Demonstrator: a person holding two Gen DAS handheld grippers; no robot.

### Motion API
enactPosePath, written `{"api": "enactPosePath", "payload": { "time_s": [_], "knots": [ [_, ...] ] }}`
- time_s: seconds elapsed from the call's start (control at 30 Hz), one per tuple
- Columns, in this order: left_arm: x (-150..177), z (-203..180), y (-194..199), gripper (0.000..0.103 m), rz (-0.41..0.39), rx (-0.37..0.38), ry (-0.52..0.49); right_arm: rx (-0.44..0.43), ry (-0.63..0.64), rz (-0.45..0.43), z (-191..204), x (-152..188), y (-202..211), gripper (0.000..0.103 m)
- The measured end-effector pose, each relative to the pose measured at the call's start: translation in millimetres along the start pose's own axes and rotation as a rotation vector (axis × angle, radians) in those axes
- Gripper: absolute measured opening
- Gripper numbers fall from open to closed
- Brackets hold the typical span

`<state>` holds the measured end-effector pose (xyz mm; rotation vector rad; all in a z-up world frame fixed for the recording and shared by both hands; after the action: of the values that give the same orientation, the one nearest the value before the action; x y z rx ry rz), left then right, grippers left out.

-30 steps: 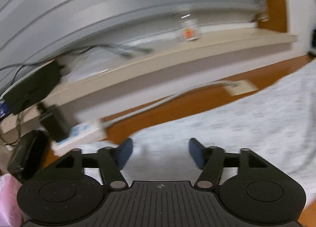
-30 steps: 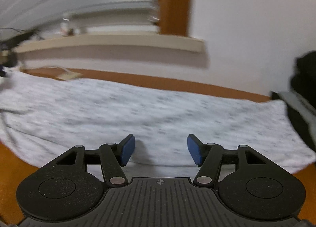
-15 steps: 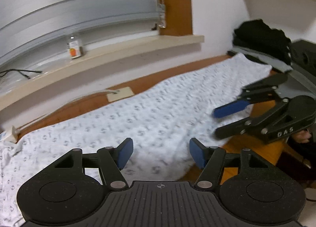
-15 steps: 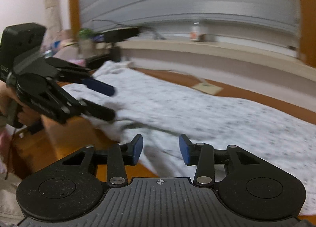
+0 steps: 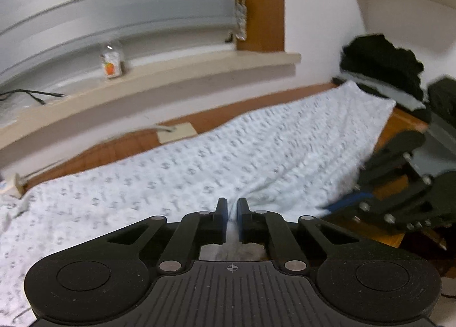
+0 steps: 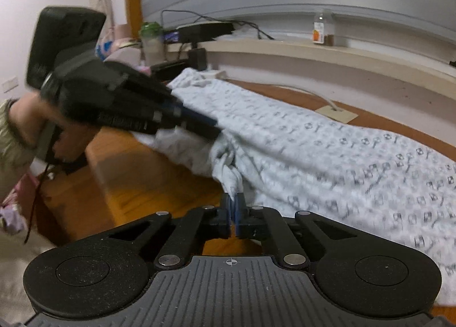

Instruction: Fold clothes

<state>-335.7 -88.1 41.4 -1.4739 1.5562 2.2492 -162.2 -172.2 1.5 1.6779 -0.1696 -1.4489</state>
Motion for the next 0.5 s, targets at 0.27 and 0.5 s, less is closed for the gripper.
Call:
{"api": "enactPosePath", "payload": {
  "time_s": [0.27,0.5],
  "knots": [
    [3.5,-25.8,11.8,0.016,-0.008,0.063,-0.008,0.01,0.026,0.002,9.0,3.7,3.4,0.002],
    [4.5,-40.0,-18.7,0.033,0.028,-0.009,-0.046,0.016,0.028,-0.008,9.1,-0.8,-0.2,0.003]
  ]
}}
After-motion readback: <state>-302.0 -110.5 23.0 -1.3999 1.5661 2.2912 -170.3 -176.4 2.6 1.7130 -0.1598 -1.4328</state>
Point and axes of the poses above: each gripper's, at about its wrist camera, not at the fingertips, and y roughly against the way its jaws point, z to its left, x to its underside, the point moved 5 cm from there along -y, roughly the way its jaws point, and after that the axes turned 11 degrees about z, right-handed, at the moved point
